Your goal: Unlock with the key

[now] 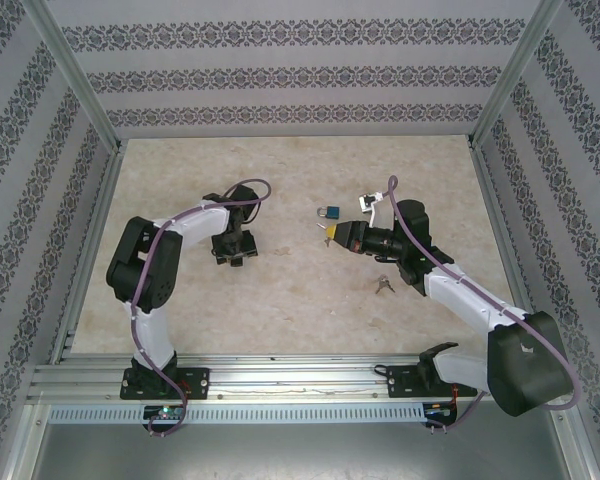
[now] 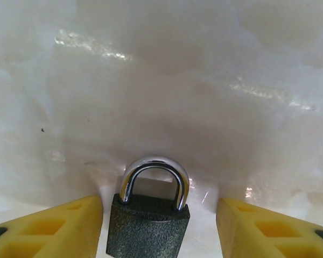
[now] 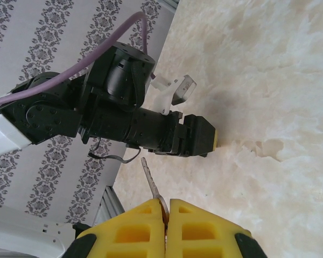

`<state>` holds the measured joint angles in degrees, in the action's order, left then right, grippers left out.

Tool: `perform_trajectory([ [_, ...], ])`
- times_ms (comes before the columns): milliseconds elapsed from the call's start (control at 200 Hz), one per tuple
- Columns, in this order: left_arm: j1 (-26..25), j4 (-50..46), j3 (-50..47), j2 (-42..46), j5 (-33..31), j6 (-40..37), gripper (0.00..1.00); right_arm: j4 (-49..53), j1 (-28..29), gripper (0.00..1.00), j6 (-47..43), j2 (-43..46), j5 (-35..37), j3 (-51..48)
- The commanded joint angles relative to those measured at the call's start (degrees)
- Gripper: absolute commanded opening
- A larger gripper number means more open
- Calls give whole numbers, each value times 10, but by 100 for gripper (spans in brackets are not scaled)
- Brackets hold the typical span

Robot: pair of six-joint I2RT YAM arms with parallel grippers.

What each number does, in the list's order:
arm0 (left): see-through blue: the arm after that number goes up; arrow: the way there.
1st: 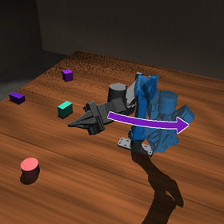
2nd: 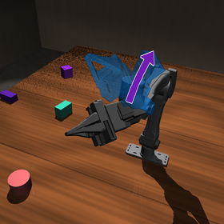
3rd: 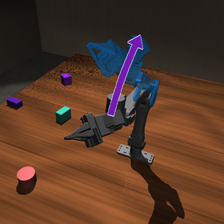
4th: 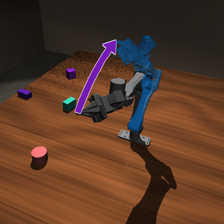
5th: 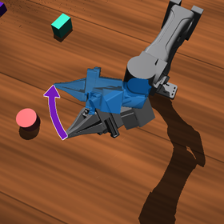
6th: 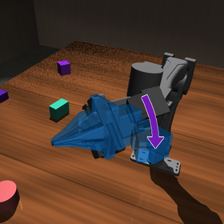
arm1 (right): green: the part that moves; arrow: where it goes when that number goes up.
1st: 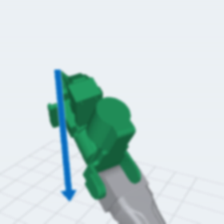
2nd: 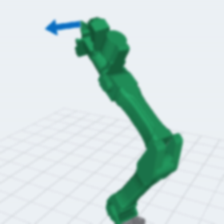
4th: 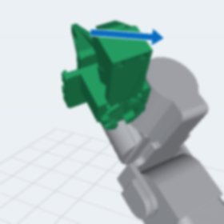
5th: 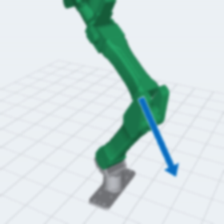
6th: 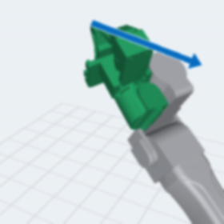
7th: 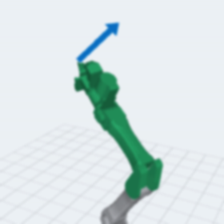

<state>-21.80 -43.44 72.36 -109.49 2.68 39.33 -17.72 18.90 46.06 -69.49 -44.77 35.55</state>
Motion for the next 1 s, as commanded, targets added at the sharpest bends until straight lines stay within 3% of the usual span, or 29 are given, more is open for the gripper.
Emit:
perform_trajectory([
  [0,-5,-29,9,-13,-16,-7,55,-16,1,0,-8,-6,4,-6],
  [390,-7,-26,2,-22,-11,-7,26,-18,0,0,-8,-11,6,-6],
  [610,-6,-34,2,-13,-11,-6,41,-22,-2,0,-7,-17,4,-4],
  [784,-6,-34,-13,8,-11,-4,39,-26,-2,0,-5,-16,5,-7],
  [899,-7,-31,-18,10,-7,-6,43,-31,-1,0,-4,-20,3,-9],
  [994,-7,-31,-16,5,-4,-7,35,-34,-1,0,-2,-20,3,-11],
])
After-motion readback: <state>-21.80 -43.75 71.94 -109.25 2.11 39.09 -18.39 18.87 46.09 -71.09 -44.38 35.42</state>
